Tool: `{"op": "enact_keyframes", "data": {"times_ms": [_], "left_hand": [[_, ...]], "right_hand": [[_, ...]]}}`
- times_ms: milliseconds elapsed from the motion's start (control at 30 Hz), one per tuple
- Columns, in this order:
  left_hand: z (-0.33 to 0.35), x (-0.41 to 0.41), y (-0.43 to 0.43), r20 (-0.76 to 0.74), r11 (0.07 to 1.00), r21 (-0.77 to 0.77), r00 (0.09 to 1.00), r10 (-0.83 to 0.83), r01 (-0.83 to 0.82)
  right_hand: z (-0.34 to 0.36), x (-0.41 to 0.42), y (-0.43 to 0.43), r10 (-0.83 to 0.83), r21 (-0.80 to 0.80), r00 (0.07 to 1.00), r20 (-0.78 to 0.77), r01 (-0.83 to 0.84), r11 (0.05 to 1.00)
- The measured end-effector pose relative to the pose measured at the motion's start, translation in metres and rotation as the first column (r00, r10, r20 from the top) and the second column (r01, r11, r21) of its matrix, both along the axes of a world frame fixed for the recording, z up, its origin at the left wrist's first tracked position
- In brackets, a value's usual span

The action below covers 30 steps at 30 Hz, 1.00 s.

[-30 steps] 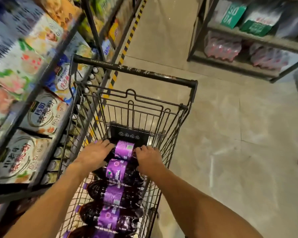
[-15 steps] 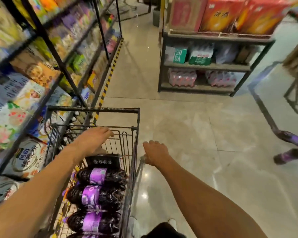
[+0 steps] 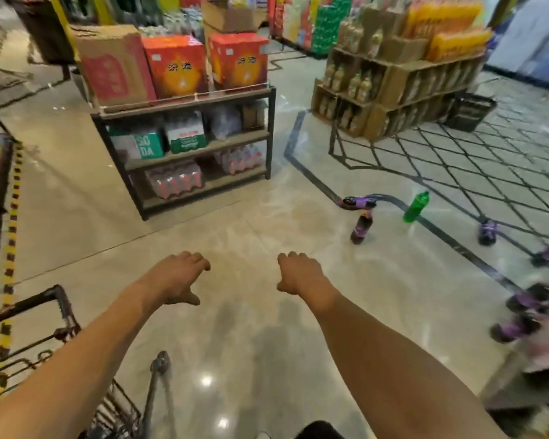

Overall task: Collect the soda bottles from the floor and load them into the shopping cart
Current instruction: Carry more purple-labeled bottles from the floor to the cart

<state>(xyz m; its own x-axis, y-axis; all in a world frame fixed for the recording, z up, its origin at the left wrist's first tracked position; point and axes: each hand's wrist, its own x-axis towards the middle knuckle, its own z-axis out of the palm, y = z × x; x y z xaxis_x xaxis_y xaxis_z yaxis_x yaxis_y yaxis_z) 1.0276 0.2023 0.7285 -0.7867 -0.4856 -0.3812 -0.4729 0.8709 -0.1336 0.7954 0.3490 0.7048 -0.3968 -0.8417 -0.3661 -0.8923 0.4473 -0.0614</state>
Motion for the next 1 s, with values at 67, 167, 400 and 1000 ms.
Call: {"op": "enact_keyframes", "data": {"times_ms": [67, 167, 400, 1000], "left_hand": [[0.002, -0.035, -0.006, -0.015, 0.998, -0.022, 0.998, -0.055, 0.055], [0.005, -0.083, -0.019, -0.020, 0.989, -0.044, 0.990, -0.141, 0.140], [0.003, -0.177, -0.058, -0.014, 0.943, -0.163, 0.955, -0.295, 0.289], [-0.008, -0.373, -0.094, -0.022, 0.802, 0.000, 0.802, -0.597, 0.598]], "right_hand": [[0.008, -0.034, 0.013, -0.092, -0.004, 0.996, -0.007, 0.092, 0.996], [0.017, -0.074, 0.030, -0.229, -0.022, 0.973, -0.009, 0.229, 0.973], [0.020, -0.111, 0.025, -0.428, -0.021, 0.904, 0.013, 0.428, 0.903], [0.008, -0.203, 0.132, -0.848, 0.165, 0.528, 0.050, 0.833, 0.528]]}}
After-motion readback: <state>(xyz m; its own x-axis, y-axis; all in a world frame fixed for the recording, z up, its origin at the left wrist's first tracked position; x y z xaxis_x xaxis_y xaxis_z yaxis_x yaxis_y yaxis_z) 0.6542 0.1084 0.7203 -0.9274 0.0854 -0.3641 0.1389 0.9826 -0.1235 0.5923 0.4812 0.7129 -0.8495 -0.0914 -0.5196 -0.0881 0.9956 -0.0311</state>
